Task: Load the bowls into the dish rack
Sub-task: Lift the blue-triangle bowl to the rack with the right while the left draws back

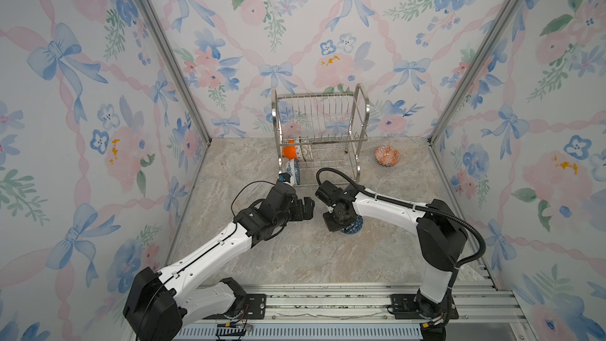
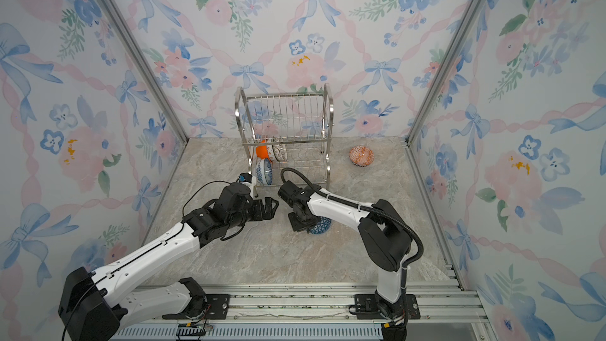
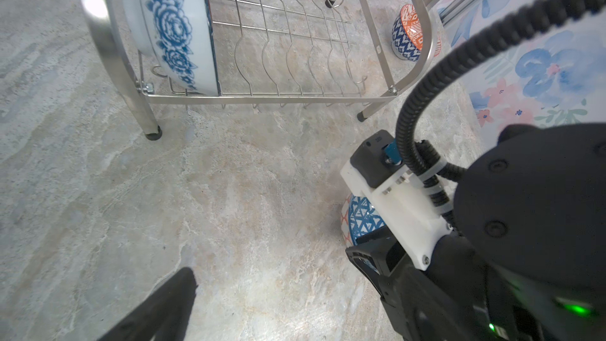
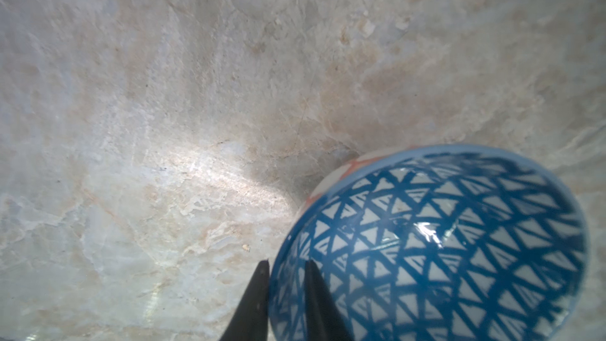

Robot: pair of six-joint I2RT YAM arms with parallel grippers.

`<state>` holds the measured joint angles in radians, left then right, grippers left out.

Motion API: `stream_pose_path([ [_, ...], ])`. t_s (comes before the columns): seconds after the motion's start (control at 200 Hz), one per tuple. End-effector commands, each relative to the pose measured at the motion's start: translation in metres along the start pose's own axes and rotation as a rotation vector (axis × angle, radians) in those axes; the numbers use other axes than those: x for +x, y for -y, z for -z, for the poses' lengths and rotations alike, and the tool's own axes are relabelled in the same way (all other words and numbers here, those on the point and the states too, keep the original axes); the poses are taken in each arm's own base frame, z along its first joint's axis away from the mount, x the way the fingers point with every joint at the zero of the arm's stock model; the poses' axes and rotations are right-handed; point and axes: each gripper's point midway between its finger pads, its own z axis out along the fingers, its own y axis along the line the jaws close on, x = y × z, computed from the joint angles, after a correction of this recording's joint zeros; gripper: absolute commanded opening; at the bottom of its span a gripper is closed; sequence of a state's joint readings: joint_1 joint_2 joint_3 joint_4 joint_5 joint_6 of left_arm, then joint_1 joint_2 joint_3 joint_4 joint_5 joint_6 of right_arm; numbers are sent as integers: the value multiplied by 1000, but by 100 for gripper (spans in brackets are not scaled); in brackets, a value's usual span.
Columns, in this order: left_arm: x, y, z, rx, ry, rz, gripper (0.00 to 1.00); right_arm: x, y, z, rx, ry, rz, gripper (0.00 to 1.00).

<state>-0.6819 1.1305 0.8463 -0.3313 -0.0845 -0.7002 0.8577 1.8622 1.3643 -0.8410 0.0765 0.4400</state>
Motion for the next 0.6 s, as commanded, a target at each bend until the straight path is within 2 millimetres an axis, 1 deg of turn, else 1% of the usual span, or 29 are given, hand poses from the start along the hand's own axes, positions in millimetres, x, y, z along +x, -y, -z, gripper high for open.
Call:
stream_pose_path([
  [0.0,-1,-4,1,8,-2,0,98,1,4,1,42,-23,23,17],
  [0.11,-7,-7,2,10,5,6,98,0,4,3,48,-22,36,10],
  [0.195,-12,-10,3,12,13,13,98,-4,3,8,46,-6,37,6],
  [0.24,-15,-11,4,12,16,15,98,-7,1,12,37,3,42,0],
  [0.41,-26,-22,8,5,40,45,98,-14,-4,30,4,43,41,0],
  [0.595,-42,-35,15,0,71,86,98,-26,-17,66,-124,142,-2,0],
])
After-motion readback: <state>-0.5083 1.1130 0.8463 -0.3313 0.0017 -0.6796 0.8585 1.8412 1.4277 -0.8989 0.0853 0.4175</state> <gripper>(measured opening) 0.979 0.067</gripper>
